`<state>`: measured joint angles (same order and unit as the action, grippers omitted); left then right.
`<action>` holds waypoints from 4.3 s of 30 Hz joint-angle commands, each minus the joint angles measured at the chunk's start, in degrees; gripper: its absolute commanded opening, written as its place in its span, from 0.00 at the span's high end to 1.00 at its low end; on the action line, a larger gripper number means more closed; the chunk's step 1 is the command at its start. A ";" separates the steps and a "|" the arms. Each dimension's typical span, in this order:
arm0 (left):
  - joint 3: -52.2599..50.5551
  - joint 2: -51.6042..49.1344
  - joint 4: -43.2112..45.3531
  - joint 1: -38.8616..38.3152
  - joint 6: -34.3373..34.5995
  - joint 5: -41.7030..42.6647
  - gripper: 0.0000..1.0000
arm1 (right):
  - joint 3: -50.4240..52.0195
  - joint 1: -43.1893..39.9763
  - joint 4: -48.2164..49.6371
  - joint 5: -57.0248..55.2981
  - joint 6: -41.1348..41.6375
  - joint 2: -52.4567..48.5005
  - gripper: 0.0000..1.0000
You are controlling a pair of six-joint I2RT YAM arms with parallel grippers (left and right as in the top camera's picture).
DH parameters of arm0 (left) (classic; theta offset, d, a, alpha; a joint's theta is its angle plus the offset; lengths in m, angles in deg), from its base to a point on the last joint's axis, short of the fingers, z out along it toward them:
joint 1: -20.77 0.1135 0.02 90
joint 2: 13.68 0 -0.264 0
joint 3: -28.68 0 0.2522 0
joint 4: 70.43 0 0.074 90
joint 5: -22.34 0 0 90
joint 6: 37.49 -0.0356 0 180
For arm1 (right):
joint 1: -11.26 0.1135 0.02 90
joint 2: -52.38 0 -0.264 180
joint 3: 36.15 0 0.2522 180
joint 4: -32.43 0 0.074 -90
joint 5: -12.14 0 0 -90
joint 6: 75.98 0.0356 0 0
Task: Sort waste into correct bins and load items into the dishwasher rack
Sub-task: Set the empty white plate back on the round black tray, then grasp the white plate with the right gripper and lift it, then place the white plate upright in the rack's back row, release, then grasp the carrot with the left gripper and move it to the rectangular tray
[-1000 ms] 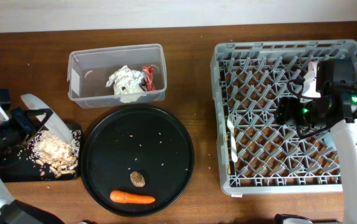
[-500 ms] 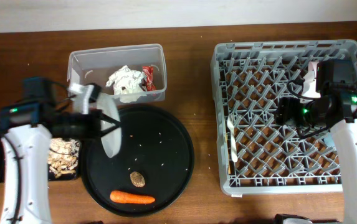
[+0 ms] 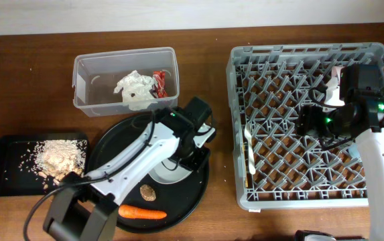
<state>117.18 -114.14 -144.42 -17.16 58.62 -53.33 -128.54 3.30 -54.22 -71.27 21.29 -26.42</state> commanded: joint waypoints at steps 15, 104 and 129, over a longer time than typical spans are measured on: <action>8.46 21.70 -19.08 36.72 2.23 -14.12 0.26 | -0.42 11.87 -2.91 9.68 -1.73 0.35 0.11; 8.35 22.05 -20.00 45.72 2.23 -14.12 0.25 | -7.56 29.16 20.09 -35.23 2.45 -23.32 0.33; -31.56 22.05 -2.86 12.63 62.16 9.60 0.01 | -6.27 17.57 2.19 -0.83 -3.63 -5.95 0.11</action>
<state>91.94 -92.31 -152.96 -0.57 108.69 -46.95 -134.97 22.38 -51.66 -72.01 17.29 -32.21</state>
